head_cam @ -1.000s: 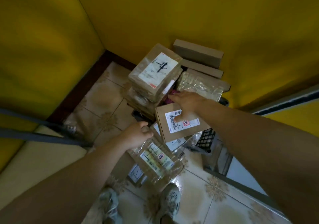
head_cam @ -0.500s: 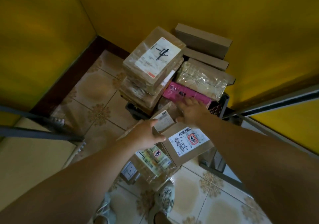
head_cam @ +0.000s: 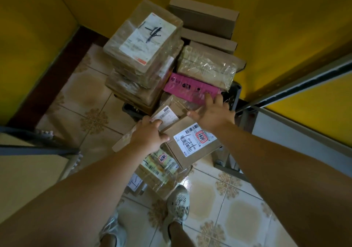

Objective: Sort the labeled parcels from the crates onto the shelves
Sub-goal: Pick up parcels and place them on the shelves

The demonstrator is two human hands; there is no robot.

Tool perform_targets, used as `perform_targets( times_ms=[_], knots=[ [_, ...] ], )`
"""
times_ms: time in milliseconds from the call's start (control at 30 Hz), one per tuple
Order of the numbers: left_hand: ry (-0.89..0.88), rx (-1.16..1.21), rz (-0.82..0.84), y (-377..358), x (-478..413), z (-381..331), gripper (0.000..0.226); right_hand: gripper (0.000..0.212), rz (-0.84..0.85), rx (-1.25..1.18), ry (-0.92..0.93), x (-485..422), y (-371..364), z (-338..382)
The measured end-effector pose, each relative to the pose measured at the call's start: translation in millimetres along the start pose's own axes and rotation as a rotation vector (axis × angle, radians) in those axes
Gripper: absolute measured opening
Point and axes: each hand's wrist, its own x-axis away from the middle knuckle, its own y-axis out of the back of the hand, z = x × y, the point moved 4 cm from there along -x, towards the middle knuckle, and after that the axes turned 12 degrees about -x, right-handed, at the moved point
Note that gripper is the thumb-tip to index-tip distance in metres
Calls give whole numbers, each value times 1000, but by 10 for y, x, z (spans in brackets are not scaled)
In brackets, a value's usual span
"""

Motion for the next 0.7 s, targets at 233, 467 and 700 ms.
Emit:
perform_targets(
  times_ms=[233,467,700],
  knots=[
    [-165,404,79,343,170,-109,66,89,-100,-119,181,141,392,221],
    [32,843,102,644,764,444,52,91,79,-788,-20,387,344,351],
    [96,750,20,396,1148,819,51,56,169,-937,-21,655,-237,828]
  ],
)
